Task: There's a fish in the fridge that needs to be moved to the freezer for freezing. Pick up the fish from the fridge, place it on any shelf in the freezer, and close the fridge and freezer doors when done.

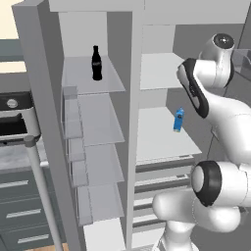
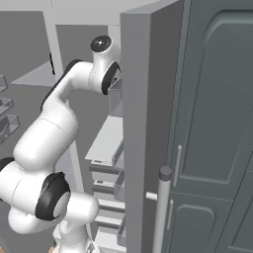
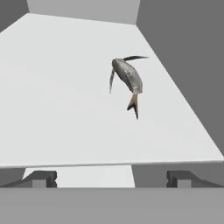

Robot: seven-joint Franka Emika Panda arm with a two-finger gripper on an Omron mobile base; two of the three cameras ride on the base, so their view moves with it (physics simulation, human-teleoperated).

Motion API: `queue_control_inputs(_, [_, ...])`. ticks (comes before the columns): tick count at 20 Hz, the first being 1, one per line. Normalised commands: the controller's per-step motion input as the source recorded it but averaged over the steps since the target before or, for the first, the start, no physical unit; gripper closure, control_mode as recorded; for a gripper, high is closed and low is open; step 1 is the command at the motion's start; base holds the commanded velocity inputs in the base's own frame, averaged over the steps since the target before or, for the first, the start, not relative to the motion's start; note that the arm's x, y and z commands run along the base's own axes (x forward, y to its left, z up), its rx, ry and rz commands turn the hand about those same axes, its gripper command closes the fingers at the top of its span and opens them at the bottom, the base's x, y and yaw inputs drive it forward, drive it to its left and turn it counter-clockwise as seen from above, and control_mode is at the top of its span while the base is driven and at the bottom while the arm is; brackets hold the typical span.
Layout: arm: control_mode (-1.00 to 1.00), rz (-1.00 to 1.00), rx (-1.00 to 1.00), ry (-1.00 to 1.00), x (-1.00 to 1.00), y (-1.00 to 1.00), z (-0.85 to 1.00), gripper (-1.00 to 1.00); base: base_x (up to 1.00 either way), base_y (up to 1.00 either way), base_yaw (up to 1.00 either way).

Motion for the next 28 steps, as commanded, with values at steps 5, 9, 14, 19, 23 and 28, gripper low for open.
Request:
queue_control_inputs(5, [-1.0,0.0,0.0,0.0,0.34,-0.2,0.0,-1.0,0.0,0.0,0.0])
queue_control_inputs(9, [-1.0,0.0,0.0,0.0,0.39,-0.04,-0.09,-1.0,0.0,0.0,0.0])
queue_control_inputs(14, [-1.0,0.0,0.0,0.0,0.43,-0.04,-0.1,-1.0,0.0,0.0,0.0])
queue_control_inputs(19, [-1.0,0.0,0.0,0.01,0.5,-0.04,-0.01,-1.0,0.0,0.0,0.0])
queue_control_inputs(23, [-1.0,0.0,0.0,0.0,0.39,-0.28,0.0,-1.0,0.0,0.0,0.0])
queue_control_inputs(28, [-1.0,0.0,0.0,0.0,0.28,-0.2,-0.12,-1.0,0.0,0.0,0.0])
